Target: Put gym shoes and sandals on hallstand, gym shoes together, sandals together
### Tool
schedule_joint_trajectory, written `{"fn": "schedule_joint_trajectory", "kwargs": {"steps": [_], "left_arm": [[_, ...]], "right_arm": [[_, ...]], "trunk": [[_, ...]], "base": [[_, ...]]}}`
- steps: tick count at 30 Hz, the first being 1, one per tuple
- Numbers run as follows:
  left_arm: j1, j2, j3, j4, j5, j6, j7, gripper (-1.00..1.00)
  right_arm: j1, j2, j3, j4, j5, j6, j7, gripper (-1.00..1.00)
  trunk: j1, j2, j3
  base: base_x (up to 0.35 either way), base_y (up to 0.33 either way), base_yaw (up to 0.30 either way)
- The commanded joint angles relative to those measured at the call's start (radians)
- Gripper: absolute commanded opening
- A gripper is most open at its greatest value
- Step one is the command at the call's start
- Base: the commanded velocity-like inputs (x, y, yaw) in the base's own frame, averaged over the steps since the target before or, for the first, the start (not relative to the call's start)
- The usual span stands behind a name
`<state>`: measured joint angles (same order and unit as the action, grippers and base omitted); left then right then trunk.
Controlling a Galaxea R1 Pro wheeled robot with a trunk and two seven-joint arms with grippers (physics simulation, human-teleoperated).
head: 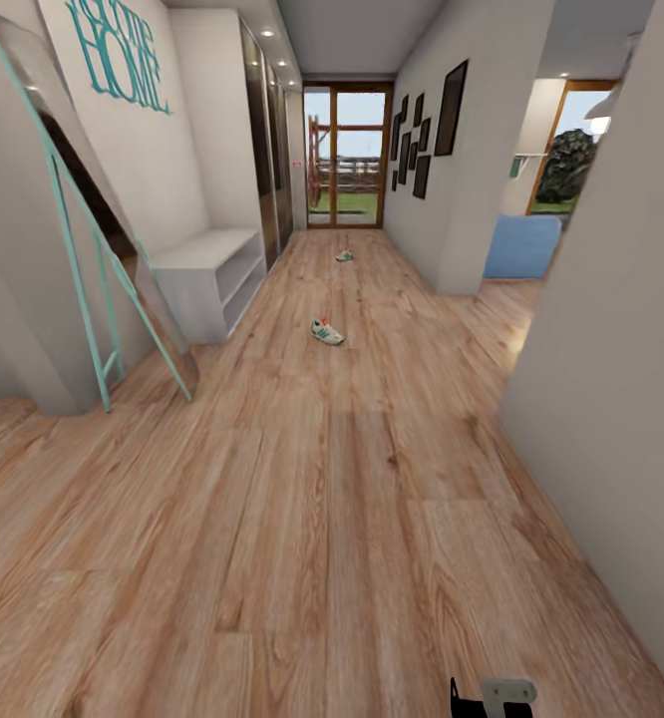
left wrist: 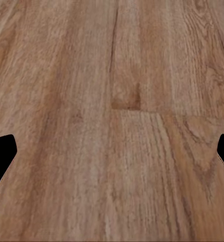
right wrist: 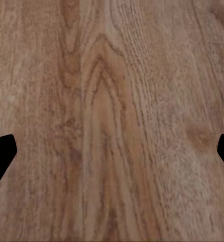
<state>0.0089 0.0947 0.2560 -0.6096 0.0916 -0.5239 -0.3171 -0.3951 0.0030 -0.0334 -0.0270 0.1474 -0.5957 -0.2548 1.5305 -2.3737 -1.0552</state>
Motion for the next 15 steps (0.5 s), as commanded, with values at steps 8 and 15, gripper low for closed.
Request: {"fn": "schedule_joint_trajectory", "kwargs": {"steps": [8, 15], "left_arm": [[0.000, 0.000, 0.002, -0.001, 0.010, 0.002, -0.009, 1.00], [0.000, 0.003, 0.002, -0.001, 0.012, 0.001, -0.008, 1.00]], "right_arm": [[-0.001, 0.000, -0.003, 0.001, 0.011, -0.001, -0.008, 1.00], [-0.001, 0.000, -0.003, 0.001, 0.011, -0.001, -0.008, 1.00]], "trunk": [[0.001, 0.000, -0.001], [0.001, 0.000, -0.001]], "base": [[0.339, 0.000, 0.000], [0.338, 0.000, 0.000]]}}
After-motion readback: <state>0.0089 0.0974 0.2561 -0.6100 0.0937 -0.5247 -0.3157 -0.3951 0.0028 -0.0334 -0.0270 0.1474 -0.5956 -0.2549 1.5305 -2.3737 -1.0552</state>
